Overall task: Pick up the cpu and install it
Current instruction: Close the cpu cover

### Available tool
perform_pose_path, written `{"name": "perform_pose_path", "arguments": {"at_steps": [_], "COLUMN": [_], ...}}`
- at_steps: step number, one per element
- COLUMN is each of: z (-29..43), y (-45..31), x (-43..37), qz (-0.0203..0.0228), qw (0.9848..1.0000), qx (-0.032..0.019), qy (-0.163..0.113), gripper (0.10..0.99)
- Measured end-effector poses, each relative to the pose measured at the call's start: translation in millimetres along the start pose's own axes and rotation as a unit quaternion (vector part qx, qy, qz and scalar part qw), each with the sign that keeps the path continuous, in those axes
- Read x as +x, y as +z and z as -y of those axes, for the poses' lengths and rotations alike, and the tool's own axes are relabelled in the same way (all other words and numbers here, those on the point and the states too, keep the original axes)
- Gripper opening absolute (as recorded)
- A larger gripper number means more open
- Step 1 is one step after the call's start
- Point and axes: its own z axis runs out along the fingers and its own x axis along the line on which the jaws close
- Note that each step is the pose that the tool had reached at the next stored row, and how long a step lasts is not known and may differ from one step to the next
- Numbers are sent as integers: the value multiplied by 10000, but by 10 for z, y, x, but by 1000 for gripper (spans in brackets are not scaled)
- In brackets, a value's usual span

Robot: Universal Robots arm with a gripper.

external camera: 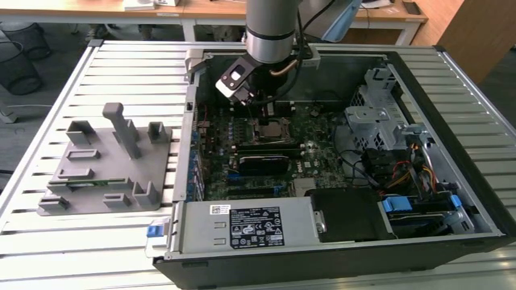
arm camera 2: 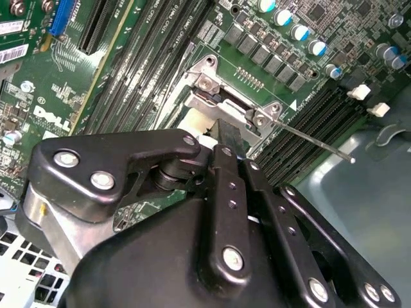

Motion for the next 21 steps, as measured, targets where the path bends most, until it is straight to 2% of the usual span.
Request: {"name": "perform_pose_path", "arguments": {"at_steps": [10, 21], "z": [22, 28], "y": [109, 190], "x": [0, -1], "qz": [0, 0], "qw": [10000, 10000], "qx": [0, 1], "qy": [0, 0], "gripper": [106, 106]}}
